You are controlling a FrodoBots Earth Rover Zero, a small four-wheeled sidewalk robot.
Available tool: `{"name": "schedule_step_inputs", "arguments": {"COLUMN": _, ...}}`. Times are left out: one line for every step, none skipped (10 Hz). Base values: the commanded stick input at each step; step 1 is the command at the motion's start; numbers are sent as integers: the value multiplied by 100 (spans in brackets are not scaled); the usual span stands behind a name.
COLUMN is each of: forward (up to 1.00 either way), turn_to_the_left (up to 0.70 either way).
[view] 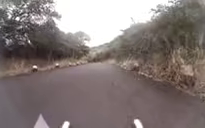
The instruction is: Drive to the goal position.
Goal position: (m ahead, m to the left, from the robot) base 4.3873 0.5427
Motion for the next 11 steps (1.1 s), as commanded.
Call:
{"name": "schedule_step_inputs", "arguments": {"forward": 50, "turn_to_the_left": 0}}
{"name": "schedule_step_inputs", "arguments": {"forward": 50, "turn_to_the_left": 0}}
{"name": "schedule_step_inputs", "arguments": {"forward": 50, "turn_to_the_left": 0}}
{"name": "schedule_step_inputs", "arguments": {"forward": 50, "turn_to_the_left": 0}}
{"name": "schedule_step_inputs", "arguments": {"forward": 50, "turn_to_the_left": 0}}
{"name": "schedule_step_inputs", "arguments": {"forward": 50, "turn_to_the_left": 0}}
{"name": "schedule_step_inputs", "arguments": {"forward": 50, "turn_to_the_left": 0}}
{"name": "schedule_step_inputs", "arguments": {"forward": 50, "turn_to_the_left": 0}}
{"name": "schedule_step_inputs", "arguments": {"forward": 50, "turn_to_the_left": 0}}
{"name": "schedule_step_inputs", "arguments": {"forward": 50, "turn_to_the_left": -17}}
{"name": "schedule_step_inputs", "arguments": {"forward": 50, "turn_to_the_left": -34}}
